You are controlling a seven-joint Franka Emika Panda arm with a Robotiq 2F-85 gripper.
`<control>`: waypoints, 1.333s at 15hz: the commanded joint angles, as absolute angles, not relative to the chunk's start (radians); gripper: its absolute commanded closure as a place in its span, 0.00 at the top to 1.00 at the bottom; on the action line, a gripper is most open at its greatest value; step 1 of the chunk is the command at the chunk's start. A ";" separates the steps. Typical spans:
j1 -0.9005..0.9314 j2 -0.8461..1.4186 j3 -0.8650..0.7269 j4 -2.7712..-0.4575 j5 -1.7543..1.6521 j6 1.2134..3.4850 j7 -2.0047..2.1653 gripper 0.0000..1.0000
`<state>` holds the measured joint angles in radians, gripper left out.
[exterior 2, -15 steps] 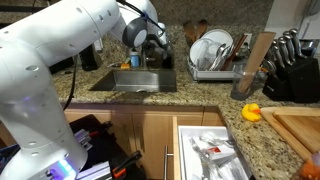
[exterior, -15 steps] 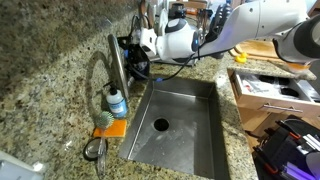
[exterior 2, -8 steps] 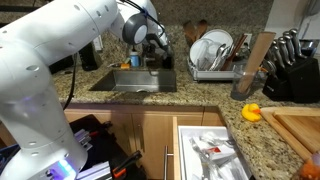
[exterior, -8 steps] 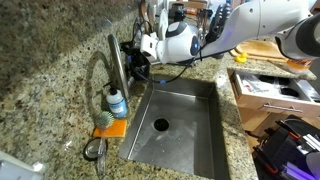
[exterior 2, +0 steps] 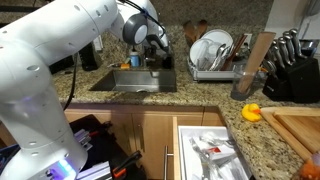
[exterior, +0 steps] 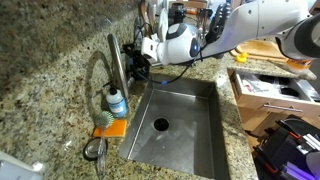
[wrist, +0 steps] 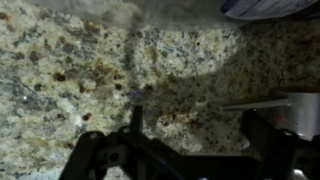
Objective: Close the faucet then open it again
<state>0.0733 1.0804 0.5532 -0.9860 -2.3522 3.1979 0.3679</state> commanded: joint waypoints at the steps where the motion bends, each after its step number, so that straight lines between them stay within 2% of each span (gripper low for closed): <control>1: 0.085 1.043 0.501 -1.025 -2.360 3.149 0.350 1.00; 7: 0.136 1.023 0.419 -1.031 -2.344 3.120 0.298 1.00; 13: 0.142 1.057 0.444 -0.986 -2.352 3.156 0.320 1.00; 17: 0.117 1.077 0.602 -0.881 -2.503 3.189 0.342 1.00; 20: 0.064 1.039 0.668 -0.960 -2.561 3.155 0.388 1.00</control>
<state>0.0916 1.0614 0.5900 -0.9554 -2.5076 3.1725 0.3654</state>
